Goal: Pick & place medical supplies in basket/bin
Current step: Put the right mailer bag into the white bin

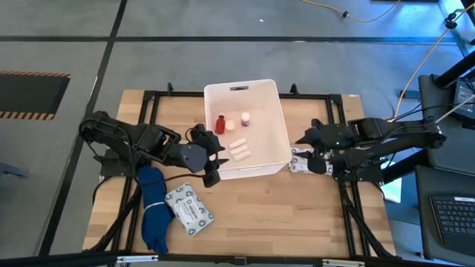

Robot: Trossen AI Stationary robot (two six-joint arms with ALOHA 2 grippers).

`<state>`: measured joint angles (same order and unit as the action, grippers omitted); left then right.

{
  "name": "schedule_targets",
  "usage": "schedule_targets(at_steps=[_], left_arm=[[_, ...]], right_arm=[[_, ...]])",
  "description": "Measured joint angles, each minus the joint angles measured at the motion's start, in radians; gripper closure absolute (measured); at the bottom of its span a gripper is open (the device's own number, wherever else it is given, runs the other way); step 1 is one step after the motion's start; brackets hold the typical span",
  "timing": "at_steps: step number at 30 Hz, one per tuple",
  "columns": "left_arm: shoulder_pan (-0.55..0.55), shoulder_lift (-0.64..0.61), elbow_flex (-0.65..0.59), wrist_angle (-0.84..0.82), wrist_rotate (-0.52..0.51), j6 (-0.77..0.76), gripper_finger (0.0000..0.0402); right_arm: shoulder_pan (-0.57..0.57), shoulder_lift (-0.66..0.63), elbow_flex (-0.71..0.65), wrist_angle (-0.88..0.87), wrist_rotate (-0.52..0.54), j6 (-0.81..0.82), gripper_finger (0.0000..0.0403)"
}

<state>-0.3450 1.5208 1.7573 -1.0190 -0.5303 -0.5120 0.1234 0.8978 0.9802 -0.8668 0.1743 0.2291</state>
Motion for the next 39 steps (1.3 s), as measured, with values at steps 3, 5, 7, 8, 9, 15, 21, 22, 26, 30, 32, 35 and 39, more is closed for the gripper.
schedule_targets(at_steps=[3, 5, 7, 8, 9, 15, 21, 22, 26, 30, 32, 35, 39], left_arm=[[0.0, 0.0, 0.0, -0.017, 0.0, 0.001, 0.0231], [0.0, 0.0, 0.0, -0.034, 0.0, 0.001, 0.0231], [0.0, 0.0, 0.0, -0.049, 0.0, 0.001, 0.0231], [0.0, 0.0, 0.0, -0.055, 0.0, 0.001, 0.0231], [0.0, 0.0, 0.0, -0.06, 0.0, 0.001, 0.0231], [0.0, 0.0, 0.0, -0.063, 0.0, 0.002, 0.0231], [0.0, 0.0, 0.0, -0.063, 0.0, 0.002, 0.0231], [0.0, 0.0, 0.0, -0.063, 0.001, 0.002, 0.0231], [0.0, 0.0, 0.0, -0.063, 0.0, 0.002, 0.0231], [0.0, 0.0, 0.0, -0.063, 0.0, 0.002, 0.0231], [0.0, 0.0, 0.0, -0.063, 0.0, 0.002, 0.0231], [0.0, 0.0, 0.0, -0.063, 0.0, 0.001, 0.0231], [0.0, 0.0, 0.0, -0.062, 0.0, -0.019, 0.0231]], right_arm=[[-0.014, -0.003, -0.003, -0.156, 0.009, 0.009, 0.0189], [-0.022, -0.001, -0.018, -0.228, 0.026, 0.047, 0.0189], [-0.036, -0.002, -0.045, -0.268, 0.027, 0.088, 0.0189], [-0.043, -0.003, -0.065, -0.268, 0.027, 0.116, 0.0189], [-0.05, -0.002, -0.087, -0.268, 0.028, 0.139, 0.0189], [-0.092, -0.002, -0.271, -0.16, 0.027, 0.26, 0.0189], [-0.109, -0.002, -0.431, -0.071, 0.027, 0.437, 0.0189], [-0.109, -0.002, -0.449, -0.063, 0.027, 0.471, 0.0189], [-0.109, -0.002, -0.508, -0.036, -0.021, 0.578, 0.0191], [-0.102, -0.005, -0.545, 0.037, -0.114, 0.601, 0.0215], [-0.084, -0.006, -0.556, 0.079, -0.149, 0.599, 0.0235], [-0.037, -0.004, -0.559, 0.134, -0.2, 0.577, 0.0262], [0.057, -0.001, -0.562, 0.195, -0.24, 0.558, 0.0288]])
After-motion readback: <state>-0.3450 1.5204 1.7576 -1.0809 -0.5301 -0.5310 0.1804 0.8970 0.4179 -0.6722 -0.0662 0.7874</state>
